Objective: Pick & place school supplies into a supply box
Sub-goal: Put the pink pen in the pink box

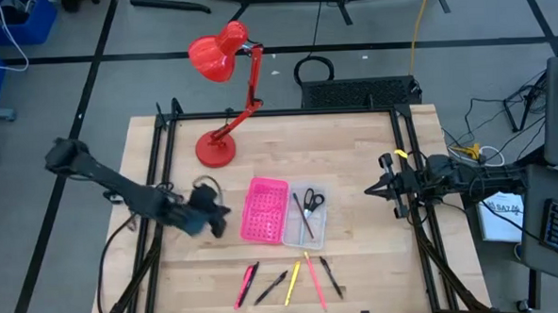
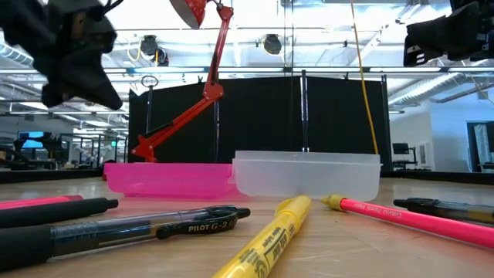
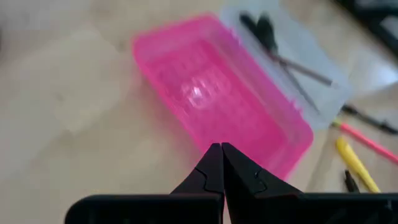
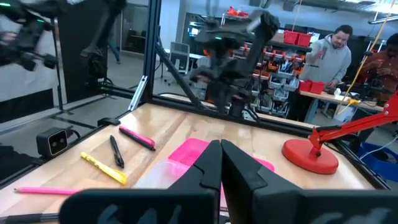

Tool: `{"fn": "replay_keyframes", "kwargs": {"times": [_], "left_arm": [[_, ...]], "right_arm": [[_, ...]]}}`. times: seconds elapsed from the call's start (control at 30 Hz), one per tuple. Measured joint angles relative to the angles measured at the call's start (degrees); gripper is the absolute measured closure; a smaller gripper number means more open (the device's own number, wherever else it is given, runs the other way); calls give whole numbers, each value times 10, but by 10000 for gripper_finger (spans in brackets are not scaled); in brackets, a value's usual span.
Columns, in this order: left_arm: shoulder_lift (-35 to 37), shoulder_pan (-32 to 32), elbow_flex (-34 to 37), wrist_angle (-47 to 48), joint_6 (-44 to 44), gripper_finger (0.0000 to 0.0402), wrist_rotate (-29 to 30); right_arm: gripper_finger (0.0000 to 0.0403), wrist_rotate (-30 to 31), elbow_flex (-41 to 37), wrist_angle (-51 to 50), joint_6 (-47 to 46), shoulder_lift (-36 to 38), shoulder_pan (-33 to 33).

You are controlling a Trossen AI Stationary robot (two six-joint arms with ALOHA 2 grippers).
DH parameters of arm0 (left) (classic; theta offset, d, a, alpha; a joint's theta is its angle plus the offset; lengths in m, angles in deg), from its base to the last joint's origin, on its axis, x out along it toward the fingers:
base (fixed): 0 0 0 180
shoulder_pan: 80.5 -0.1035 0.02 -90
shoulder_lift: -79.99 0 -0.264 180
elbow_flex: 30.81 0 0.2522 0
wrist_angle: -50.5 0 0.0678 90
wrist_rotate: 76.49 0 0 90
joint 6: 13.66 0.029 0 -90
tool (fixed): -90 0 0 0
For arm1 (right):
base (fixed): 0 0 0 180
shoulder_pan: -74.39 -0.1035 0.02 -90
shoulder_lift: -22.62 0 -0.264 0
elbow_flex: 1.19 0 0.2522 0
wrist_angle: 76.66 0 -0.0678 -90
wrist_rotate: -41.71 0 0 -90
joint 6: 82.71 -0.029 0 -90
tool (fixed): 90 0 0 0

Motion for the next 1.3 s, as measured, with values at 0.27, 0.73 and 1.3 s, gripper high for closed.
{"fn": "replay_keyframes", "kwargs": {"times": [0.27,0.73,1.3], "left_arm": [[-300,83,-272,108,-167,400,-110],[-547,96,-603,347,-212,337,-225],[-552,71,-520,348,-212,248,-253]], "right_arm": [[403,0,0,8,0,0,0],[403,-3,0,28,-34,0,0],[403,-2,0,35,-19,0,0]]}}
